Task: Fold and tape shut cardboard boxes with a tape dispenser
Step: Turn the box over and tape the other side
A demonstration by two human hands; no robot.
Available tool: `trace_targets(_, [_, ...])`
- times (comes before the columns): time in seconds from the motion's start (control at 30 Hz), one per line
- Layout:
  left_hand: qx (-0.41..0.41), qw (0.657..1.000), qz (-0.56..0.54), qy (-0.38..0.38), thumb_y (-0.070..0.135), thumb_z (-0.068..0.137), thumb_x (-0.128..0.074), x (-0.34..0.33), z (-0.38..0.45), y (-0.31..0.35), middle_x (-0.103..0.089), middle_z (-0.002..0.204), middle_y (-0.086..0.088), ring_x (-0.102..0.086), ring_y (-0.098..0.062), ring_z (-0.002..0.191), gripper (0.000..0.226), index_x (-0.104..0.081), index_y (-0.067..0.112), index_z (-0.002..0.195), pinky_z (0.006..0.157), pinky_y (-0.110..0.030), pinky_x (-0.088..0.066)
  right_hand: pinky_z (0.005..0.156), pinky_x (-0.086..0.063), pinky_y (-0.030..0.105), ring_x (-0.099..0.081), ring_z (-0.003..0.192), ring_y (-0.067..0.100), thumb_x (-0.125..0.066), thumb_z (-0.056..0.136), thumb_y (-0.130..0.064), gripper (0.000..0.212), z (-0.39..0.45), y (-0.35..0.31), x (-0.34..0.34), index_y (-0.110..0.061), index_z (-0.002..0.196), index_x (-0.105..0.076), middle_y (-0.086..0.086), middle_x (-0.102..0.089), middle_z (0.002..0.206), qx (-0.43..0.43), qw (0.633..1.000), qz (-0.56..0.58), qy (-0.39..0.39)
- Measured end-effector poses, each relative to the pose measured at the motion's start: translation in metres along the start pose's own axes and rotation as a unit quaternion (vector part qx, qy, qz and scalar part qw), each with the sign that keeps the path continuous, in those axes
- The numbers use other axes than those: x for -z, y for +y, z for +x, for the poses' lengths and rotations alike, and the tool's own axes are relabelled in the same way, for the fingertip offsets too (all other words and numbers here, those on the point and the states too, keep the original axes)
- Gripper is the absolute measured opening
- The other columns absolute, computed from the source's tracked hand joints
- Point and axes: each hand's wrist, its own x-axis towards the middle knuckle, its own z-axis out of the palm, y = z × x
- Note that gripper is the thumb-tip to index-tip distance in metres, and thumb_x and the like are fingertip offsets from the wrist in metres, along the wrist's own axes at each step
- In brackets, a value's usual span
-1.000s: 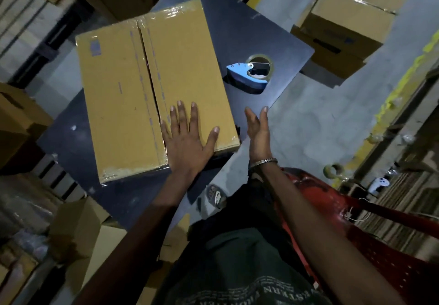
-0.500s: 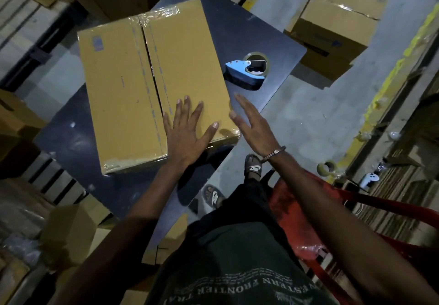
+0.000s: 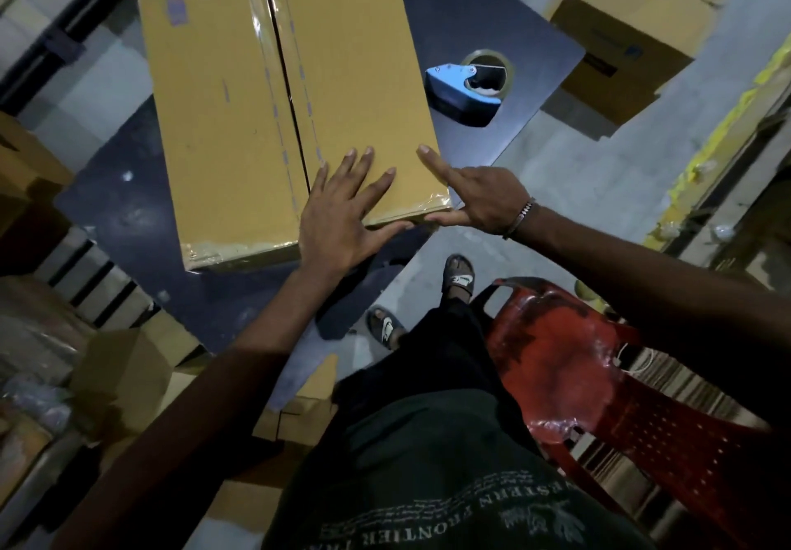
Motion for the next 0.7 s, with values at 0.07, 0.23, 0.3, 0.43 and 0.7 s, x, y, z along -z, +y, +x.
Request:
trace_targets(0.07, [-0.013,0.999,0.03,-0.03,0.07,0.091,-0.065,0.001,0.0,-0.001,-0.028,0.173,-0.006,-0.024,-0.027,0.16,0.084,-0.042,0.029,0.161,0.129,-0.055,-0.018,0.049,-0.039,0.034,-0.069,0.076,0.035,-0.04,0.09,-0.084,0.101,0.0,-0.002,-0.002,-0.023,0.165,-0.011,0.011,-0.074,0.103,-0.011,1.0,0.015,-0.001])
trace_targets(0.23, [-0.026,0.994,0.071,-0.076,0.083,0.09,-0.052,0.004,-0.003,-0.003,-0.01,0.177,-0.003,-0.007,-0.024,0.164,0.098,-0.024,0.029,0.167,0.131,-0.054,-0.01,0.055,-0.048,0.04,-0.062,0.085,0.03,-0.055,0.073,-0.094,0.125,0.0,-0.012,0.018,-0.024,0.166,-0.009,0.01,-0.067,0.109,-0.009,1.0,0.002,-0.005])
trace_targets(0.3, [-0.019,0.996,0.056,-0.073,0.085,0.094,-0.041,0.007,-0.001,0.001,-0.014,0.176,-0.002,-0.011,-0.024,0.163,0.092,-0.03,0.029,0.166,0.13,-0.055,-0.012,0.055,-0.048,0.039,-0.06,0.086,0.028,-0.05,0.079,-0.093,0.114,0.004,-0.021,0.025,-0.026,0.165,-0.019,0.007,-0.064,0.106,-0.039,0.999,-0.019,0.017])
trace_targets(0.43, [-0.028,0.995,0.073,-0.062,0.078,0.101,-0.028,0.005,-0.002,-0.003,-0.02,0.175,-0.005,-0.017,-0.026,0.162,0.082,-0.032,0.028,0.165,0.13,-0.054,-0.017,0.049,-0.042,0.035,-0.06,0.071,0.028,-0.043,0.078,-0.097,0.111,0.012,-0.025,0.023,-0.036,0.165,-0.013,0.004,-0.064,0.089,-0.068,0.997,-0.025,-0.017])
trace_targets(0.7, [0.054,0.998,-0.031,0.02,0.063,0.101,-0.059,0.02,-0.042,-0.004,-0.029,0.172,-0.008,-0.023,-0.025,0.16,0.078,-0.041,0.017,0.161,0.128,-0.057,-0.018,0.076,-0.048,0.043,-0.056,0.109,0.036,-0.055,0.063,-0.101,0.13,0.005,-0.029,0.034,-0.026,0.165,-0.024,0.016,-0.057,0.131,-0.043,0.998,-0.035,-0.003])
